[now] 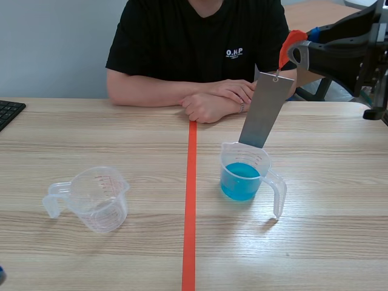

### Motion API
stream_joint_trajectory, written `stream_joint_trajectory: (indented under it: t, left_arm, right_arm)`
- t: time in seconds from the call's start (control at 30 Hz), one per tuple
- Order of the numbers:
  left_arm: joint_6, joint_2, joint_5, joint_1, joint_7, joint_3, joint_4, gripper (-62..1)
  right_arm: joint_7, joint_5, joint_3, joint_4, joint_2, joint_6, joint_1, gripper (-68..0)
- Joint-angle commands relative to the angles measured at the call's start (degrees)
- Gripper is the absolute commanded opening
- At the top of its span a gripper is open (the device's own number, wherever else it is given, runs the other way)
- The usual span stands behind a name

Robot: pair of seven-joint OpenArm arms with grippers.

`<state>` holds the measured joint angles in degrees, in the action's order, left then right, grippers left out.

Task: Do the redox reaction experiment.
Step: 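Raise the plate and point at it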

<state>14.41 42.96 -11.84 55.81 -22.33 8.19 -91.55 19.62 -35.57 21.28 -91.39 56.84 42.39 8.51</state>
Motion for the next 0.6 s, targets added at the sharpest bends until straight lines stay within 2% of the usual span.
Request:
stream_joint_trajectory:
  t: [0.0, 0.13, 0.27, 0.4, 0.57]
  left_arm:
    - [0.4, 1.2, -0.4, -2.6, -2.4, -1.4, -1.6, -56.9]
    - [0.3, 4.4, -1.1, -9.7, -5.0, -5.4, -1.6, -56.9]
    - [0.3, 6.3, -1.1, -18.1, -4.8, -11.1, -1.6, -56.9]
    - [-0.5, 6.3, -1.1, -27.9, -2.4, -17.8, -1.5, -56.9]
    - [-3.6, 4.0, -0.6, -39.5, 2.6, -26.0, -1.4, -56.9]
  right_arm:
    - [1.1, -1.4, -1.8, -0.8, 0.9, 0.3, 0.7, -65.8]
    - [1.1, -1.4, -2.1, -0.8, 1.0, 0.3, 0.7, -65.8]
    - [1.1, -1.4, -2.2, -0.8, 0.9, 0.3, 0.7, -65.8]
    - [1.1, -1.7, -2.2, -0.8, 0.9, 0.3, 0.7, -65.8]
    - [1.1, -2.1, -2.2, -0.8, 0.9, 0.3, 0.7, -65.8]
